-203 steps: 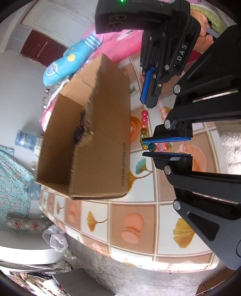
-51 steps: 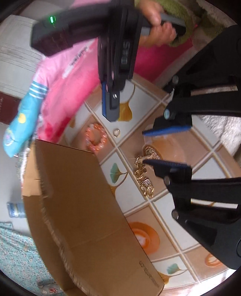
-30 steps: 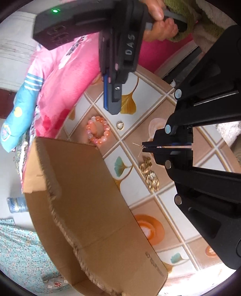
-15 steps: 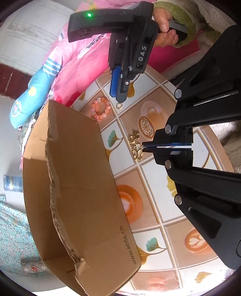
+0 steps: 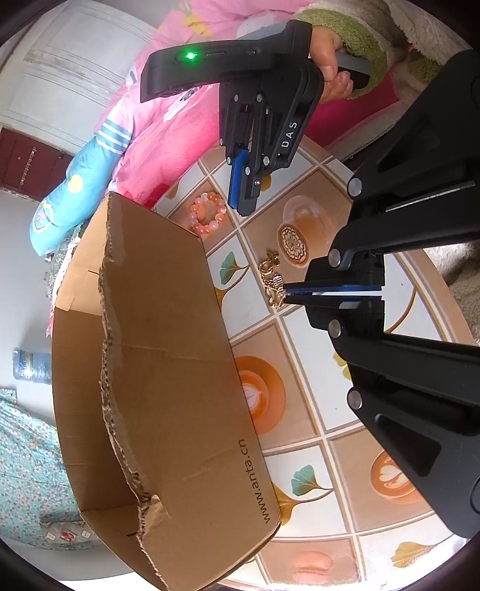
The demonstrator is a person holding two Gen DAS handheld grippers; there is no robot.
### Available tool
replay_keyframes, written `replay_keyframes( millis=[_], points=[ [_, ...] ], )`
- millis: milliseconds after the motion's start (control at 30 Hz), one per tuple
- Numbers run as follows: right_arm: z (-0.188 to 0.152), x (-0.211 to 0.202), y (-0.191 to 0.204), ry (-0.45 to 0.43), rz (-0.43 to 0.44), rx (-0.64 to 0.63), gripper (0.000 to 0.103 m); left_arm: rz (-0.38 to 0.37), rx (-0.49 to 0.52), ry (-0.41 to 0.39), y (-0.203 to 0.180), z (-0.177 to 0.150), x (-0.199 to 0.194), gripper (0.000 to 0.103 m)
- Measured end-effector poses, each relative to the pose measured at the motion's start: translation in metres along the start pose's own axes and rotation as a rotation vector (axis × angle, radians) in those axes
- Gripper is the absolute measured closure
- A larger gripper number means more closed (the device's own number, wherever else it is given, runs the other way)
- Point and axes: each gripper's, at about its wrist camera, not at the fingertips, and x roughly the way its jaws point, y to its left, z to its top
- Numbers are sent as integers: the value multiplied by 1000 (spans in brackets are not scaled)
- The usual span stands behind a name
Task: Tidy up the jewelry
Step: 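Lower the left gripper onto the gold charm and close on it, then close the right gripper on the small gold ring while the left gripper holds the charm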
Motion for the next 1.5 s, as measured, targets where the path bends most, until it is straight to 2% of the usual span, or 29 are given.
replay_keyframes(
  millis=[100, 400, 633, 967, 1167, 1333, 1367, 1500],
  points=[
    [2, -2, -3, 8, 19, 32, 99, -10, -12, -10, 4, -1, -3, 103],
    [3, -19, 1, -1, 5, 41, 99, -23, -28, -50, 12, -7, -17, 103],
    [3, -5, -3, 42, -64, 47, 99, -26, -39, -66, 16, -11, -23, 103],
    [-3, -12, 19, 43, -11, -2, 99, -21, -54, -69, 23, -12, -25, 103],
    [1, -13, 8, 32, -84, -51, 98, -16, -52, -64, 21, -12, -23, 103],
    [-2, -6, 17, 48, -32, -75, 98, 0, -58, -62, 21, -10, -22, 103],
    [-3, -7, 22, 53, 1, -77, 98, 4, -60, -63, 21, -9, -22, 103],
    [-1, -13, 18, 39, 25, -68, 98, 13, -62, -64, 22, -6, -21, 103]
  ],
)
